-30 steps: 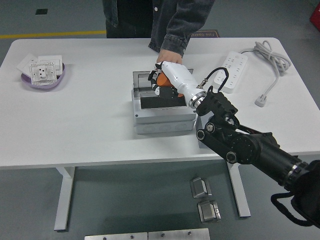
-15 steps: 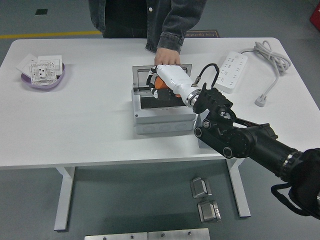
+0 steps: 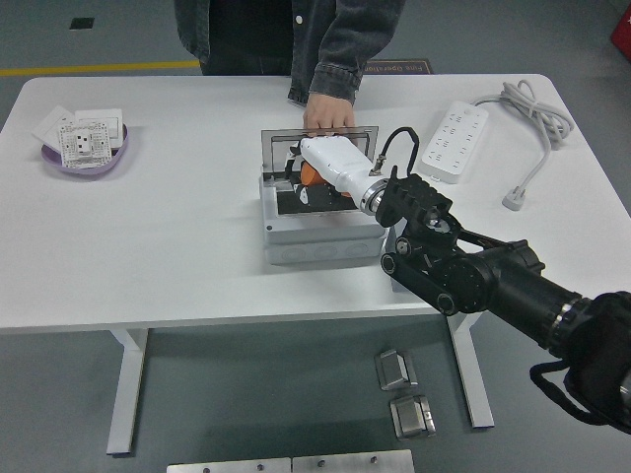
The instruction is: Pick up the cylinder from the cube,place it in the box,flap close box
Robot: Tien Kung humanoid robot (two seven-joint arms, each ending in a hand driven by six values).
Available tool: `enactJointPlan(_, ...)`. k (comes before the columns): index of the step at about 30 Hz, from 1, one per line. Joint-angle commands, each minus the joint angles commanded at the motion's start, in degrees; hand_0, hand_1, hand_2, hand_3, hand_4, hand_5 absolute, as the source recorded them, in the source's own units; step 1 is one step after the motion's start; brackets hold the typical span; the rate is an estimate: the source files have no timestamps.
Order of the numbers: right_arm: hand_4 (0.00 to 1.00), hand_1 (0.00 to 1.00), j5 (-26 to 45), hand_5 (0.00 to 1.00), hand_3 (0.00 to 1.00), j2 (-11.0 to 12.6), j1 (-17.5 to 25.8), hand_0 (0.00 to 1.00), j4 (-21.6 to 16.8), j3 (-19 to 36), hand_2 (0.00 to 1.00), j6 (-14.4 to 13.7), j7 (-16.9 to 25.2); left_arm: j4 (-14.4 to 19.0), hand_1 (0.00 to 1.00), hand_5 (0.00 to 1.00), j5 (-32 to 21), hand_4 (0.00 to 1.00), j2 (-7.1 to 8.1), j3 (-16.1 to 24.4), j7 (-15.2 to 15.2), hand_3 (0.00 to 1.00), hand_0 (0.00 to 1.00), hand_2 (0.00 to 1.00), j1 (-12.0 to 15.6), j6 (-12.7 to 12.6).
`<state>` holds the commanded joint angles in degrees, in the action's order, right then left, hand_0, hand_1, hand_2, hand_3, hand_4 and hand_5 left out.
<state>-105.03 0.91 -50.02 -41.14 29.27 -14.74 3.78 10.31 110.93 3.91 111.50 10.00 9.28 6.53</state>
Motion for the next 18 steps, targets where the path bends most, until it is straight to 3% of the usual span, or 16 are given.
enactJointPlan(2, 0.269, 0.357, -0.4, 0.002, 0.57, 0.05, 0.02, 0.468, 0.06, -0.21, 0.492, 0.01, -0.04, 0.0, 0.588, 0.133, 0.12, 0.432, 0.0, 0.05, 0.01, 0.594, 0.621, 0.557, -0.04, 0.03)
enactJointPlan(3, 0.846, 0.636, -0.64, 0.232, 0.856, 0.06, 0.03, 0.673, 0.06, -0.26, 0.697, -0.01, -0.07, 0.0, 0.587, 0.133, 0.15, 0.432, 0.0, 0.06, 0.0, 0.593, 0.621, 0.556, -0.05, 0.03)
enactJointPlan(8, 0.846, 0.636, -0.94, 0.232, 0.856, 0.14, 0.22, 0.673, 0.0, -0.04, 0.697, -0.44, 0.13, 0.0, 0.587, 0.133, 0.07, 0.432, -0.03, -0.19, 0.0, 0.593, 0.621, 0.556, -0.19, 0.07)
enactJointPlan(9, 0.933, 0.707, -0.94, 0.3, 0.913, 0.19, 0.34, 0.774, -0.02, 0.09, 0.745, -0.64, 0.25, 0.0, 0.587, 0.133, -0.04, 0.431, -0.04, -0.28, -0.01, 0.594, 0.621, 0.556, -0.21, 0.05)
enactJointPlan(18, 0.943, 0.718, -0.18, 0.318, 0.91, 1.26, 1.5, 0.789, -1.29, 0.93, 0.746, -1.88, 1.03, 0.0, 0.586, 0.131, -0.21, 0.427, -0.24, -0.53, -0.07, 0.593, 0.621, 0.556, -0.22, 0.08)
